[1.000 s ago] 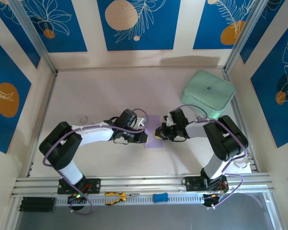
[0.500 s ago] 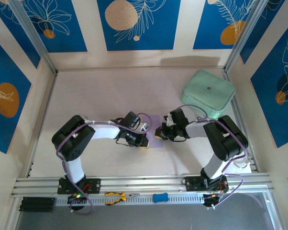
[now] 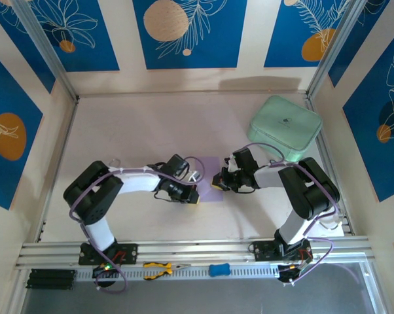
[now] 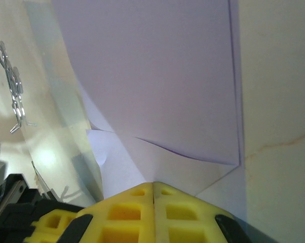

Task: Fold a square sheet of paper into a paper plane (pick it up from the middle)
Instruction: Fold the triangle a second time at the center of the table.

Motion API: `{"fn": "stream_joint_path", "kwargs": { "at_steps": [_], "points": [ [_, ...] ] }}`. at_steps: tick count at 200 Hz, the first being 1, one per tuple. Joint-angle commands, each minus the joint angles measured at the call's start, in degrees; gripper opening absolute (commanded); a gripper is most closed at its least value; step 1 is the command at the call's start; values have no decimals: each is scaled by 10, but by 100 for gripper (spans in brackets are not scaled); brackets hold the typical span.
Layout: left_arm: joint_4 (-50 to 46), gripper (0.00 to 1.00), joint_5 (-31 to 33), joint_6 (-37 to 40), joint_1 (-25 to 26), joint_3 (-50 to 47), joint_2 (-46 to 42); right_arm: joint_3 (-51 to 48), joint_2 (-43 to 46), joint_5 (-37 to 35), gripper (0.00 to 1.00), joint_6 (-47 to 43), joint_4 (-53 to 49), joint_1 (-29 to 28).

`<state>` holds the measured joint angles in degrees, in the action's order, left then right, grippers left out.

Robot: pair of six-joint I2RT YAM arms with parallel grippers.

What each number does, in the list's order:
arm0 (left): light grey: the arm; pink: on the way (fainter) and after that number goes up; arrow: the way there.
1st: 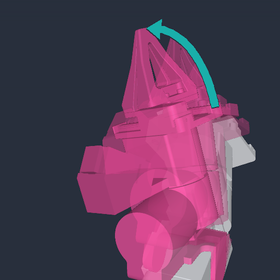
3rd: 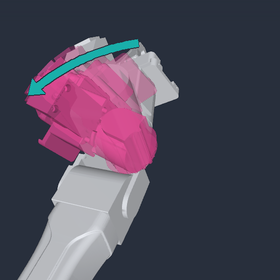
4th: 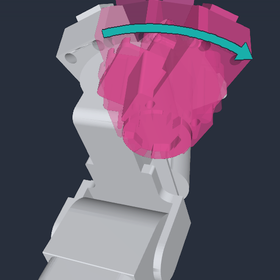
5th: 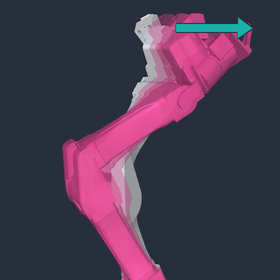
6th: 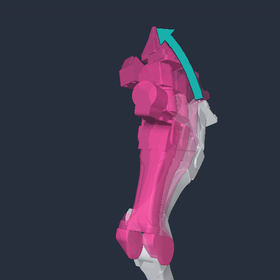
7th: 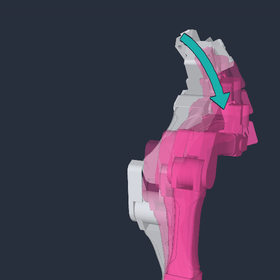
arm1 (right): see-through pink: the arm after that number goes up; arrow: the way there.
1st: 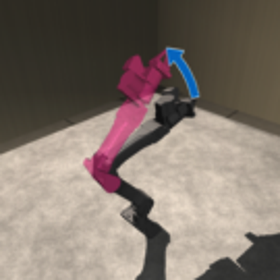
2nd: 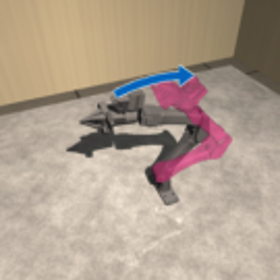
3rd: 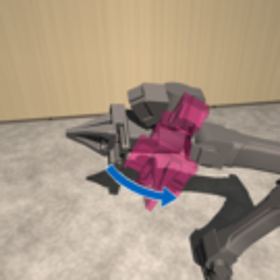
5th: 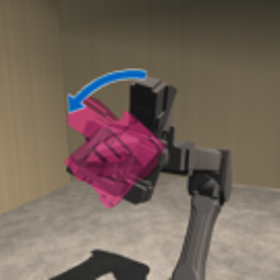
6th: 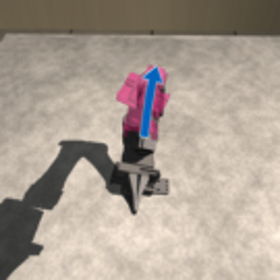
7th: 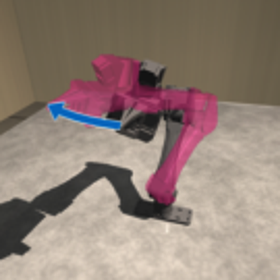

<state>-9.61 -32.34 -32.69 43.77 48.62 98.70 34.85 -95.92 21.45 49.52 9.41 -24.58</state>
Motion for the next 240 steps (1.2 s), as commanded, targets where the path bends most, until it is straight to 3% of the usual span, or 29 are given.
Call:
{"fn": "stream_joint_path", "kwargs": {
  "at_steps": [1,54,108,240],
  "points": [
    [8,0,6,-7,-1,12,-38,-8,-24,-33,0,-9,-51,8],
    [26,0,-3,-12,-2,67,26,-7,-21,-30,0,-9,-52,6],
    [14,0,-17,-6,-1,34,65,-8,-19,-30,0,-9,-53,6],
    [-47,0,18,20,-2,9,-27,5,-26,-16,0,-23,-61,7]
  ]
}}
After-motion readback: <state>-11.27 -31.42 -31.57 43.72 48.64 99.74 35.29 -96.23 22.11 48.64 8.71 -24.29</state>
